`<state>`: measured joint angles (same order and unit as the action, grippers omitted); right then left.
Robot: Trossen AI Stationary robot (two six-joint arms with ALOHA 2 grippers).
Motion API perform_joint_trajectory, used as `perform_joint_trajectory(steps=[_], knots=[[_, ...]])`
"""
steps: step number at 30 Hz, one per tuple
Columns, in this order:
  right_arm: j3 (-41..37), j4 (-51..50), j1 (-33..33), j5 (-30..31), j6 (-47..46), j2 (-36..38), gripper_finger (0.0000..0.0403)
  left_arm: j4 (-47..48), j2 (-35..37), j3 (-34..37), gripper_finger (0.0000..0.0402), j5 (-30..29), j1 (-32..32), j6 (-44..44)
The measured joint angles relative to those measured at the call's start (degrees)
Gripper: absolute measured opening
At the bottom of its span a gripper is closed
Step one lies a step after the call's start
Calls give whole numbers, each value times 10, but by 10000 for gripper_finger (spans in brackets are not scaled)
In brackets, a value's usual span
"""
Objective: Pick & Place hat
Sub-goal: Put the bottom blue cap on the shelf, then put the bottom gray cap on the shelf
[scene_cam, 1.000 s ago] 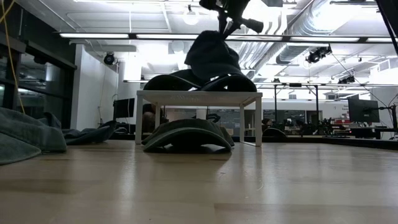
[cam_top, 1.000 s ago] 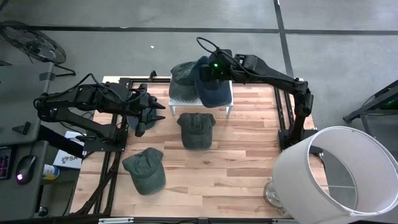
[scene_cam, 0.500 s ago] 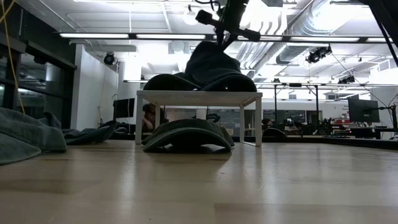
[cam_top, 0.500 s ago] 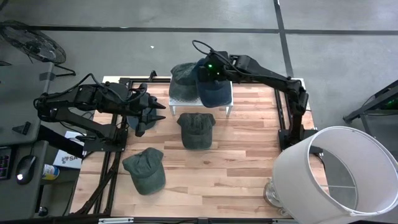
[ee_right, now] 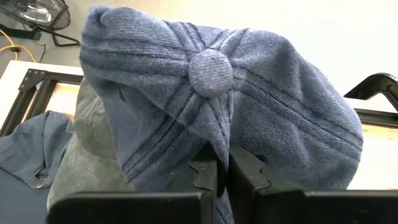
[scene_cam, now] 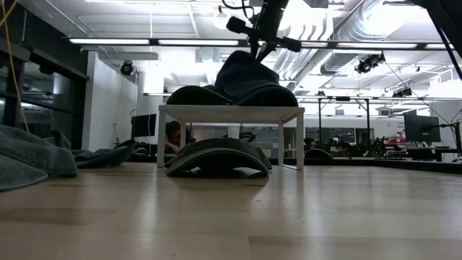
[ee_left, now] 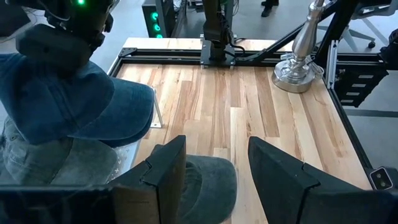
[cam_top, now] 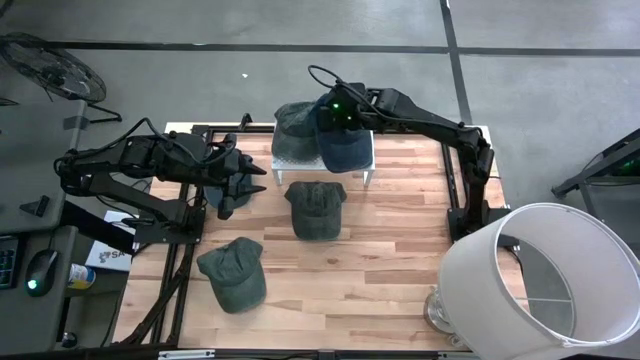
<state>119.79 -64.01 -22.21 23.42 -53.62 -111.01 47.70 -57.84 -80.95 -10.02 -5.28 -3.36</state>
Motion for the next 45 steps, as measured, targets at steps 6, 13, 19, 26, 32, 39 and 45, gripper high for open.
perform_joint_trajectory(steps=[6, 13, 19, 26, 32, 39, 45], knots=[[0, 3, 5, 5, 11, 0, 75, 0, 0, 0, 172, 0, 0, 0], [0, 18, 5, 2, 12, 20, 168, 0, 0, 0, 172, -2, 0, -1], [0, 24, 6, -1, 24, 51, 215, 0, 0, 0, 172, -2, 0, -1], [0, 74, 34, -29, 90, 86, 222, 7, 0, 0, 172, -27, 0, -1], [1, 119, 81, -58, 198, 95, 222, 10, 0, 0, 172, -41, 0, 0], [1, 127, 150, -77, 305, 95, 222, 22, 0, 0, 172, -41, 0, 0], [-3, 128, 209, -73, 375, 93, 222, 29, 0, 0, 172, -42, 0, -1]])
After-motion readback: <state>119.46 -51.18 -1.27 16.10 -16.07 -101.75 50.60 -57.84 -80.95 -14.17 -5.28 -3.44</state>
